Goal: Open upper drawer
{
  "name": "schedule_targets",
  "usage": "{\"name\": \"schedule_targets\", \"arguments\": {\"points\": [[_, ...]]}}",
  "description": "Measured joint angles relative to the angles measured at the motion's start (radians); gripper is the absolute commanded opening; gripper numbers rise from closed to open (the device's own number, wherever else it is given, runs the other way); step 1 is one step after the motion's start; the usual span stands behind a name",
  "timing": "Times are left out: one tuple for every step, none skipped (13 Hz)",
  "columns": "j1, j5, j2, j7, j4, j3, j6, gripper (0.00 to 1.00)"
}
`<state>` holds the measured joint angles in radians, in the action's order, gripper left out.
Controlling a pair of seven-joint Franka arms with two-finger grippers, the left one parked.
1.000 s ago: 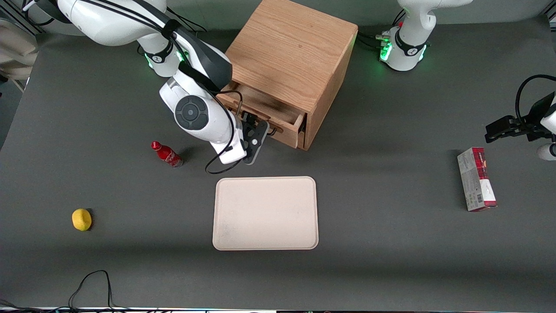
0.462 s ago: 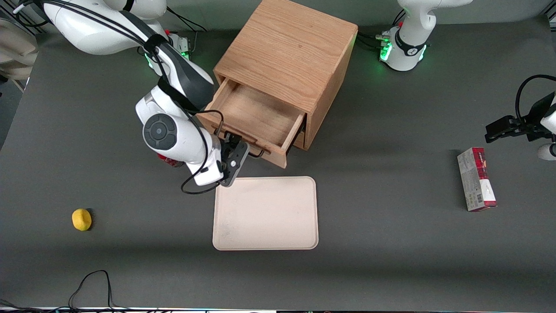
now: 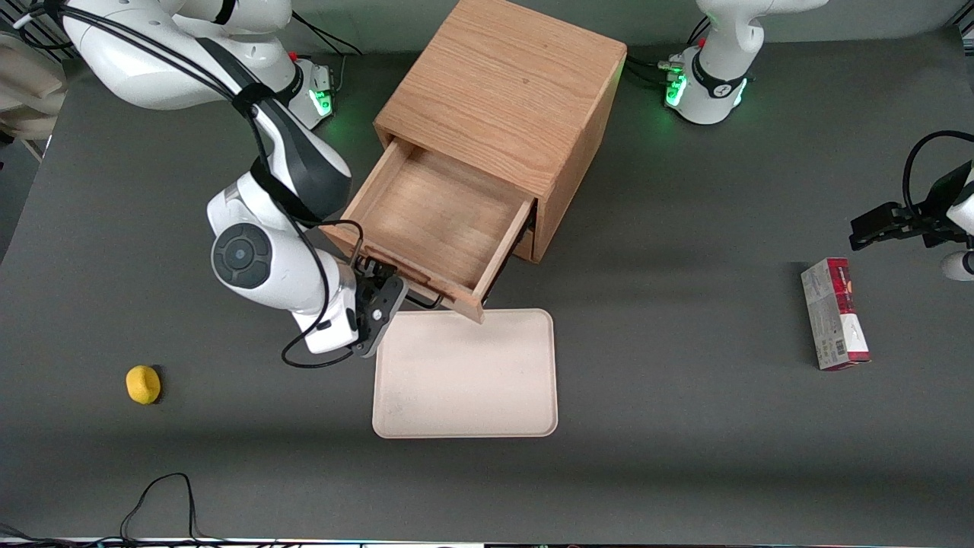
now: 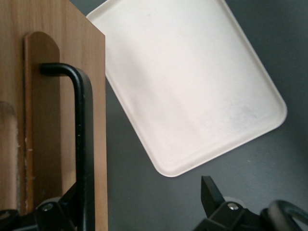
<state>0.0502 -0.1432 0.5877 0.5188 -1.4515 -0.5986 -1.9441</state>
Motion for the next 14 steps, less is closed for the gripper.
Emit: {"name": "schedule_targets", "arguments": {"points": [[0.001, -0.001, 0.002, 0.004, 0.009, 0.01, 0.0, 1.0], [0.001, -0.002, 0.004, 0.006, 0.017, 0.02, 0.0, 1.0], [0.001, -0.003, 0.004, 0.007, 0.026, 0.028, 0.0, 1.0], [0.002, -0.004, 0.004, 0.007, 0.036, 0.031, 0.001, 1.0], [0.002, -0.005, 0.004, 0.007, 0.052, 0.031, 0.009, 1.0], [0.002, -0.006, 0.003, 0.007, 0.083, 0.03, 0.042, 1.0], [0.003, -0.006, 0.002, 0.007, 0.127, 0.03, 0.091, 1.0], [0.005, -0.006, -0.001, 0.007, 0.174, 0.03, 0.133, 1.0], [0.01, -0.006, -0.01, 0.008, 0.211, 0.033, 0.155, 1.0], [0.013, -0.006, -0.025, 0.008, 0.235, 0.05, 0.171, 1.0], [0.015, -0.001, -0.051, 0.004, 0.248, 0.083, 0.203, 1.0], [0.017, 0.023, -0.087, -0.012, 0.252, 0.131, 0.265, 1.0], [0.017, 0.073, -0.127, -0.051, 0.249, 0.193, 0.33, 1.0], [0.019, 0.118, -0.168, -0.098, 0.236, 0.253, 0.373, 1.0]]}}
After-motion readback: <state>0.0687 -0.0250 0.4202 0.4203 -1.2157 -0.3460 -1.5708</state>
